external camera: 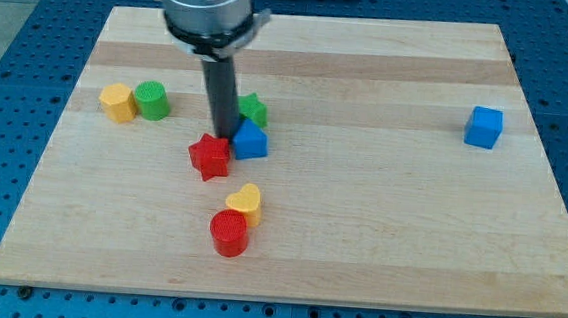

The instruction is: Move the green star to the right of the green circle

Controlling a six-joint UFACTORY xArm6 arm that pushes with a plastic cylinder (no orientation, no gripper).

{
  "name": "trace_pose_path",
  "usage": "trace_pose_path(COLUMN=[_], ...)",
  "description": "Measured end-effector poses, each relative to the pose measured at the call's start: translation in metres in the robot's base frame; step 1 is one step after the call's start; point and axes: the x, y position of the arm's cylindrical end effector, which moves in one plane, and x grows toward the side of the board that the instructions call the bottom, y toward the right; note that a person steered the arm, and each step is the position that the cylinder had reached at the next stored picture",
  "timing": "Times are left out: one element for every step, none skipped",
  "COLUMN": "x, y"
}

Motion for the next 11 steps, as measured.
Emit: trace_pose_path(x=[0.0, -0.001, -0.018, -0.033, -0.033, -0.032, -0.027, -0.025, -0.025, -0.024, -0.023], y=[0.034, 0.065, 0.081, 0.078, 0.06, 0.033, 0.005, -0.018, -0.034, -0.047, -0.059])
